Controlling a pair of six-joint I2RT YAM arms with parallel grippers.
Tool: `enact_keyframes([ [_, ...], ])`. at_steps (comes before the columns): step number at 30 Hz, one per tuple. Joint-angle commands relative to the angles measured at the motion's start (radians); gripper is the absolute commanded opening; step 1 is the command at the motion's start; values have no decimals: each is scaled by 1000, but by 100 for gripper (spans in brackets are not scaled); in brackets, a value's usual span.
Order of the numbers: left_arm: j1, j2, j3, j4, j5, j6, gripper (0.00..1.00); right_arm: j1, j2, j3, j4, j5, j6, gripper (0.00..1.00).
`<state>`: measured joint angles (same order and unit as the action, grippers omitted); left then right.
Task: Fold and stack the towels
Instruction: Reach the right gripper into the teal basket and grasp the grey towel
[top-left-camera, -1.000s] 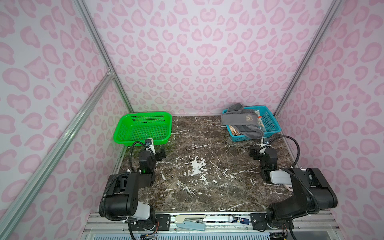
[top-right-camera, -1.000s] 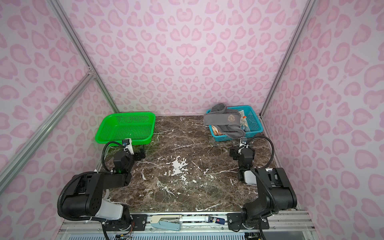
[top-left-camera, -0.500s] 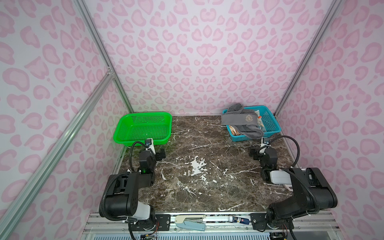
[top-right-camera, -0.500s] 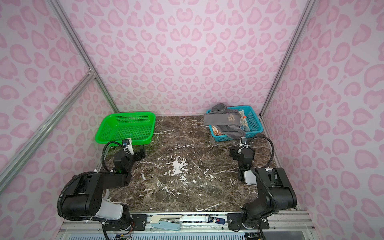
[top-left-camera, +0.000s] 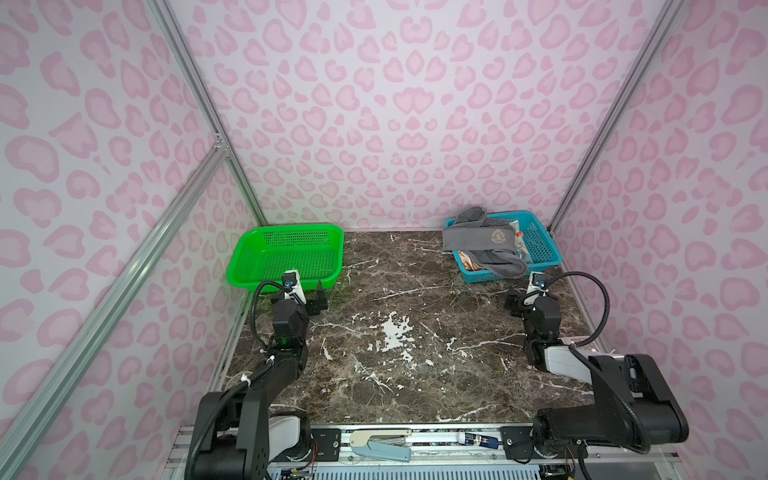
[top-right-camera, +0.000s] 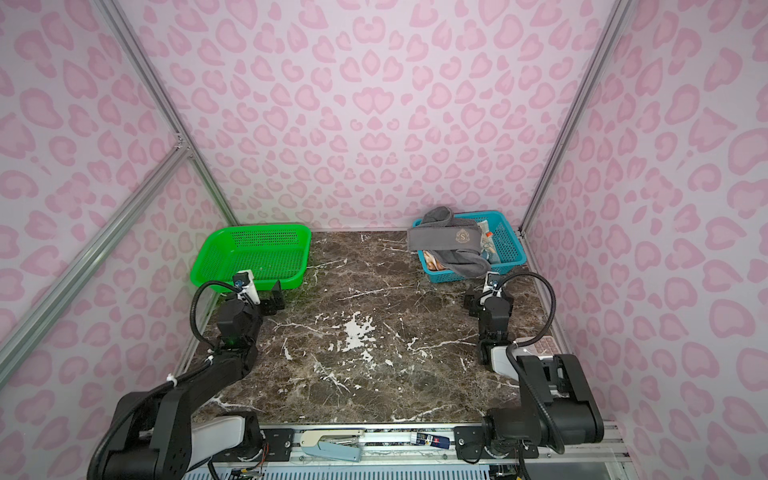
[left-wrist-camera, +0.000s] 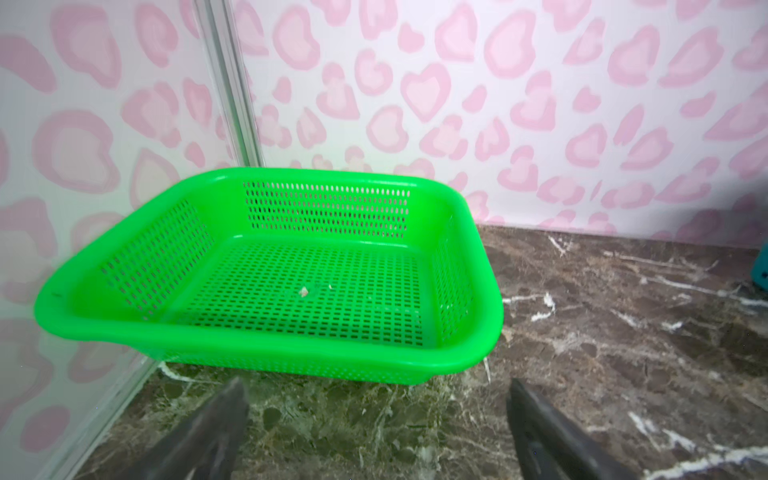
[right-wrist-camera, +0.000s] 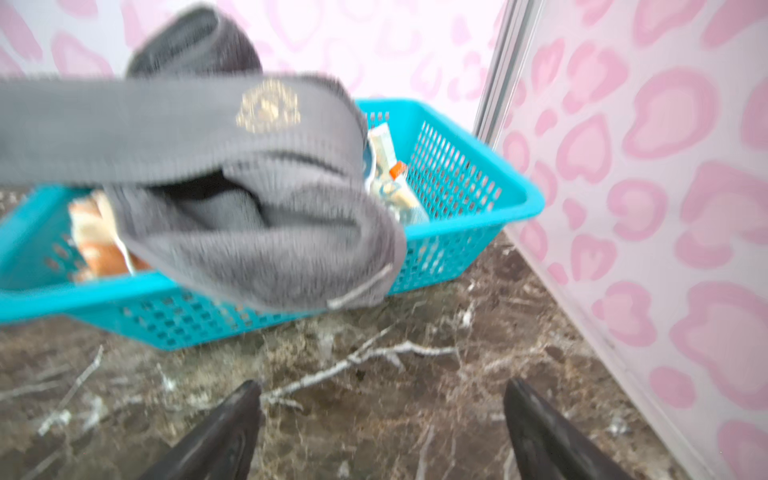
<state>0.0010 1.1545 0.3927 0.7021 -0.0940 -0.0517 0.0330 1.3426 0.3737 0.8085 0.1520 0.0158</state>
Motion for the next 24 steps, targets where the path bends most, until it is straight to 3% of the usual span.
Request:
enact_keyframes([
  [1, -10, -89, 118, -286, -32, -4, 98, 5, -95, 78, -239, 4, 32, 92],
  [7, -62, -189, 283, -532, 57, 27, 97, 5, -113, 316, -570, -137, 28, 92],
  [14, -133, -68, 564, -894, 116, -93, 100, 5, 93, 700, -960, -190, 34, 92],
  [19, -231, -10, 606, -917, 137, -104, 100, 4, 308, 966, -1177, -204, 51, 92],
  [24, -291, 57, 625, -894, 164, -155, 100, -2, 509, 1169, -1254, -172, 108, 93],
])
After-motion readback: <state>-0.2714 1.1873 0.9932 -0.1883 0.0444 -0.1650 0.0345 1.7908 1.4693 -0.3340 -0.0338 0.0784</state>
